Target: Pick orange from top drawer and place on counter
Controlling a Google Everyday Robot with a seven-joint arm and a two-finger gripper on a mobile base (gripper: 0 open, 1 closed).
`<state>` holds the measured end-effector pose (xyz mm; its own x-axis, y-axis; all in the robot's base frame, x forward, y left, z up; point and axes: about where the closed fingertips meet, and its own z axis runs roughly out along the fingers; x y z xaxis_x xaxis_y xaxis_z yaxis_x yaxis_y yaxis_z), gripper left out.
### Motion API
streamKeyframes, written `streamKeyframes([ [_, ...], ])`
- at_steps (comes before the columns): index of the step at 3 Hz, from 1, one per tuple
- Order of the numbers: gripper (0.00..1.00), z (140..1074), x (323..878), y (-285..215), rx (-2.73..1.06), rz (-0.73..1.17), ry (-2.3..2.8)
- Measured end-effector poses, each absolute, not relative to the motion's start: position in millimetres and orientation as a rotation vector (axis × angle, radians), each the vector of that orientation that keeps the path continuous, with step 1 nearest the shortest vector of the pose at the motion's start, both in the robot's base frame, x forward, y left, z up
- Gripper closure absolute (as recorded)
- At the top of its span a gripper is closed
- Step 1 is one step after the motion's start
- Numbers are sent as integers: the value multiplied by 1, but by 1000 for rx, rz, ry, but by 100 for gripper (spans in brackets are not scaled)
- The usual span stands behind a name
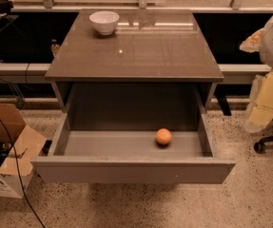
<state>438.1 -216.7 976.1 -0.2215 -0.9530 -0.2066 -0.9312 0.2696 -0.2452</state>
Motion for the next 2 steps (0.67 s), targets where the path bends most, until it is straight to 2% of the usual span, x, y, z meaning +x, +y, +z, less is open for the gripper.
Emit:
streamKeyframes([
  [2, 0, 959, 445, -208, -1694, -53, 2203],
])
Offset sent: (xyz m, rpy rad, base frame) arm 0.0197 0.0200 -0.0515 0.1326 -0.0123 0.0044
